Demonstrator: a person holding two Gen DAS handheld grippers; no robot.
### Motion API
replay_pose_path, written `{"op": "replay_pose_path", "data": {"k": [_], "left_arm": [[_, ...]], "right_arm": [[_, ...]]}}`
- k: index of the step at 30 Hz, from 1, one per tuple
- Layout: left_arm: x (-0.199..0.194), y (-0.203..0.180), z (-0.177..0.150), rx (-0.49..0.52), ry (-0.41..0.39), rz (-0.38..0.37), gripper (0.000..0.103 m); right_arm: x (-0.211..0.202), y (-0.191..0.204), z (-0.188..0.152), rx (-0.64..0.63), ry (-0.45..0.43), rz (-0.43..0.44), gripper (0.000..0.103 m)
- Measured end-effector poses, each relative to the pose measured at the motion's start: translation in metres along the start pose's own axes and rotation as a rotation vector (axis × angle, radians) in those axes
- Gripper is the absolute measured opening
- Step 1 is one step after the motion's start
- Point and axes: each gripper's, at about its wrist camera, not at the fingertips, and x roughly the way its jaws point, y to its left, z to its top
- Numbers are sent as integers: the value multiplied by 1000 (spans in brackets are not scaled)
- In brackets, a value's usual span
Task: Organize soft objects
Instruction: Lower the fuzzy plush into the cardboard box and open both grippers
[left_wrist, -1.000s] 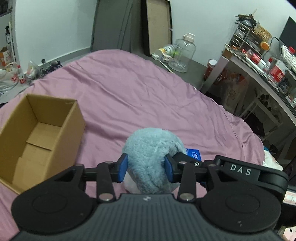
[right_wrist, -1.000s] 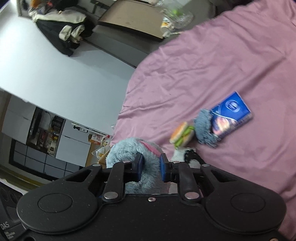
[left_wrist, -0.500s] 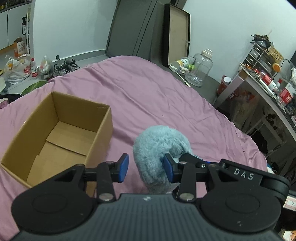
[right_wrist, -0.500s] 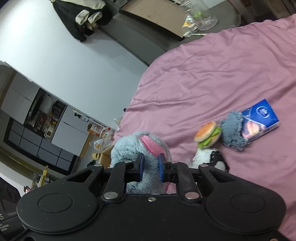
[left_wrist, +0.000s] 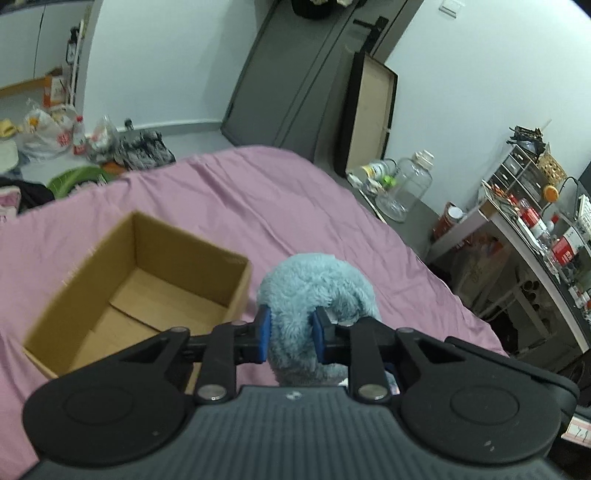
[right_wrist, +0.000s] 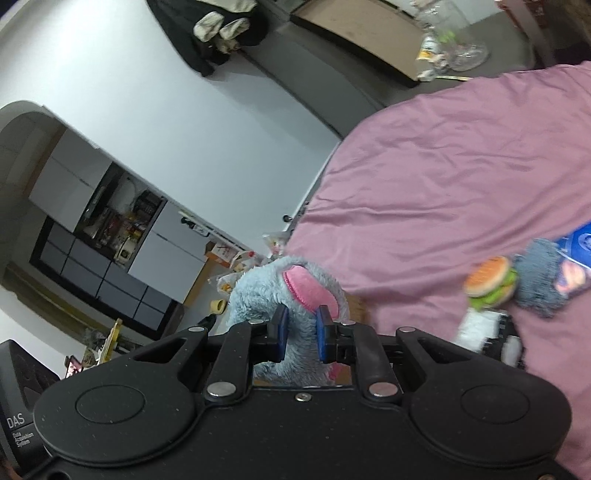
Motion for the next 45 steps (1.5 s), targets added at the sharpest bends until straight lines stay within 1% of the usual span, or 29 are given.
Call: {"op": "replay_pose_path", "data": {"k": [8, 16, 21, 27, 33, 37, 39, 40, 41, 42, 44, 45], "left_arm": [[-7, 36, 19, -26, -11, 29, 22], [1, 73, 32, -52, 7, 52, 22], [15, 93, 37, -61, 26, 71, 22], [39, 116, 40, -68, 69, 94, 22], [61, 125, 46, -43, 109, 123, 22], [75, 130, 49, -32, 134, 148, 23], [80, 131, 50, -24, 145, 159, 24], [82, 132, 51, -23, 153, 166, 26], [84, 133, 51, -25, 161, 171, 26], [85, 134, 52, -29, 164, 172, 26], [85, 135, 54, -31, 160, 176, 28], [84, 134, 55, -27, 158, 182, 29]], "right_arm": [[32, 29, -7, -34, 33, 29, 16], [65, 47, -20, -35, 65, 19, 16], [88, 52, -27, -27, 89, -2, 17], [116, 54, -36, -13, 119, -43, 20], [137, 49, -37, 9, 153, -74, 21], [142, 55, -36, -27, 151, -105, 22], [143, 56, -34, -35, 159, -105, 26], [143, 57, -33, -39, 160, -105, 28], [143, 57, -32, -36, 162, -101, 33], [142, 57, -31, -34, 160, -97, 36], [139, 55, -29, -40, 150, -102, 49], [136, 56, -29, -40, 144, -110, 53]]}}
